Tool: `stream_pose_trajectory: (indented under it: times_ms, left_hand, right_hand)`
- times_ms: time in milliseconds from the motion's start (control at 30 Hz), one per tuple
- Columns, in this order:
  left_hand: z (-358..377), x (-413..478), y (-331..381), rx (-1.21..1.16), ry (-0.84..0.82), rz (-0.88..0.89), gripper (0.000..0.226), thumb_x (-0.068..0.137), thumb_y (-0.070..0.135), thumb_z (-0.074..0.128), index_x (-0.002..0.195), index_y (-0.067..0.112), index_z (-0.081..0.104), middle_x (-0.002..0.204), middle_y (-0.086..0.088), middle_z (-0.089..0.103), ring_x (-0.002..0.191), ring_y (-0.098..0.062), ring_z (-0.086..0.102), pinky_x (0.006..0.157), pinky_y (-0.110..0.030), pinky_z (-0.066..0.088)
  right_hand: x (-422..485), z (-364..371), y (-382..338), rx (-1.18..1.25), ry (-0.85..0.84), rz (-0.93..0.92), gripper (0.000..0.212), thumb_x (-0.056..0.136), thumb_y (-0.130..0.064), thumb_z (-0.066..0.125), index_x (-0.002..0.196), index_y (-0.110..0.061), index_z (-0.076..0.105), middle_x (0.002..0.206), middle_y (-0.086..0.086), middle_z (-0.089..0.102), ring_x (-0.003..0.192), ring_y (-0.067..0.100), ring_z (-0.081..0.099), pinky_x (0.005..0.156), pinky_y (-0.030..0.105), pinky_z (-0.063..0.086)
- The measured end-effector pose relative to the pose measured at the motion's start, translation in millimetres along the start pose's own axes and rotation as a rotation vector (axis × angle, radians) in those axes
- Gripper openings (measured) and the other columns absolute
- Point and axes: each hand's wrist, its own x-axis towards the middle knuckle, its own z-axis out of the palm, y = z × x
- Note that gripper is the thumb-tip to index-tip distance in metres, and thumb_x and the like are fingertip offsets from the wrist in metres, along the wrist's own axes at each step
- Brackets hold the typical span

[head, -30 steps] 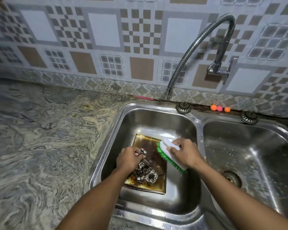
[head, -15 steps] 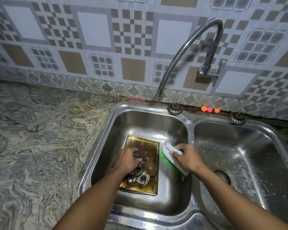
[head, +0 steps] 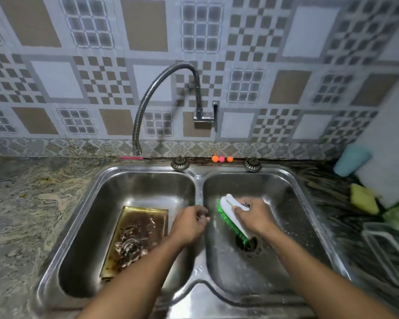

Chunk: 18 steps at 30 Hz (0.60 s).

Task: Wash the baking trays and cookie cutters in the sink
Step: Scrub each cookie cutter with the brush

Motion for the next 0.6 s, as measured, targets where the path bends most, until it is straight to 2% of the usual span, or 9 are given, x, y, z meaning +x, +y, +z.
stream_pose_trajectory:
  times_ms: [133, 300, 400, 500, 600]
  left_hand:
    - [61.4, 2.4, 71.5, -0.017, -0.074, 0.1, 0.021, 0.085, 0.038, 0.066, 0.098, 0.024, 0.073, 0.086, 0.01, 0.075, 0.082, -0.007, 0.07, 0.081, -0.027, 0.056]
    - [139.3, -7.2, 144.7, -0.079, -0.199, 0.15, 0.018, 0.09, 0.029, 0.069, 0.104, 0.017, 0.073, 0.097, 0.001, 0.076, 0.085, -0.013, 0.069, 0.082, -0.03, 0.057]
    - [175.8, -14.9, 172.9, -0.081, -0.27, 0.176, 0.023, 0.091, 0.027, 0.068, 0.111, 0.015, 0.072, 0.102, -0.002, 0.075, 0.09, -0.016, 0.069, 0.083, -0.03, 0.056]
    - [198.8, -19.5, 190.1, -0.034, -0.317, 0.201, 0.022, 0.09, 0.031, 0.067, 0.107, 0.018, 0.073, 0.099, 0.001, 0.075, 0.089, -0.014, 0.069, 0.084, -0.033, 0.057]
    - [210.0, -20.0, 196.2, -0.012, -0.34, 0.182, 0.024, 0.085, 0.039, 0.066, 0.101, 0.021, 0.072, 0.093, 0.006, 0.074, 0.086, -0.011, 0.069, 0.084, -0.037, 0.058]
  right_hand:
    - [-4.9, -73.3, 53.8, 0.023, 0.093, 0.047, 0.022, 0.087, -0.025, 0.069, 0.108, -0.022, 0.076, 0.105, -0.001, 0.075, 0.092, 0.019, 0.066, 0.073, 0.024, 0.043]
    - [-7.7, -143.5, 126.7, -0.022, 0.16, 0.129, 0.016, 0.087, -0.024, 0.067, 0.095, -0.015, 0.076, 0.096, 0.007, 0.074, 0.09, 0.026, 0.067, 0.066, 0.026, 0.039]
    - [-6.2, -168.6, 166.1, 0.002, 0.19, 0.19, 0.026, 0.089, -0.026, 0.066, 0.109, -0.012, 0.074, 0.11, 0.008, 0.073, 0.099, 0.029, 0.066, 0.074, 0.028, 0.046]
    - [-2.7, -184.5, 193.8, 0.031, 0.181, 0.229, 0.034, 0.093, -0.023, 0.063, 0.121, -0.004, 0.067, 0.12, 0.015, 0.068, 0.106, 0.034, 0.064, 0.085, 0.037, 0.051]
    - [2.8, -189.8, 214.1, 0.018, 0.149, 0.261, 0.042, 0.095, -0.024, 0.061, 0.132, -0.004, 0.06, 0.129, 0.016, 0.063, 0.109, 0.034, 0.062, 0.086, 0.038, 0.051]
